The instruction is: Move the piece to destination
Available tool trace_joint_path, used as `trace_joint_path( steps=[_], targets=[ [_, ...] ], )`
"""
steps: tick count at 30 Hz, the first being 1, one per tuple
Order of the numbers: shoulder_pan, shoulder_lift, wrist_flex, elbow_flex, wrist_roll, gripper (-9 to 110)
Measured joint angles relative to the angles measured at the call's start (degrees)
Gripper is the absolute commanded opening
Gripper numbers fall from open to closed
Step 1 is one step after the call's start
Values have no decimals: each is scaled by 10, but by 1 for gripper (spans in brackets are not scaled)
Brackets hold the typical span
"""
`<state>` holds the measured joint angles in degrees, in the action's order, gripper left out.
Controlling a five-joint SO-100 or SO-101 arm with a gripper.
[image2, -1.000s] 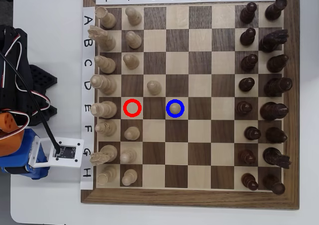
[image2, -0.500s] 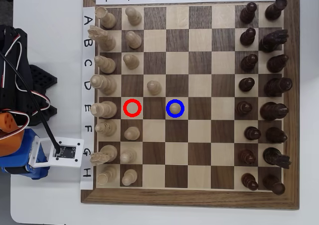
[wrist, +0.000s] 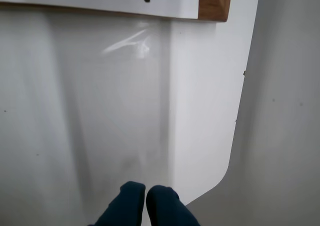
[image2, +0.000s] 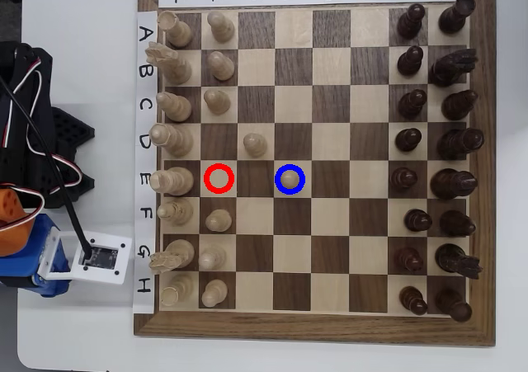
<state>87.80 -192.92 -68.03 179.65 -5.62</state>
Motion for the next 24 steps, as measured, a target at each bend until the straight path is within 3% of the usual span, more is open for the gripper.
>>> trace_joint_path(
  steps=[24],
  targets=[
    [18, 0, 0, 0, 11, 0]
  ],
)
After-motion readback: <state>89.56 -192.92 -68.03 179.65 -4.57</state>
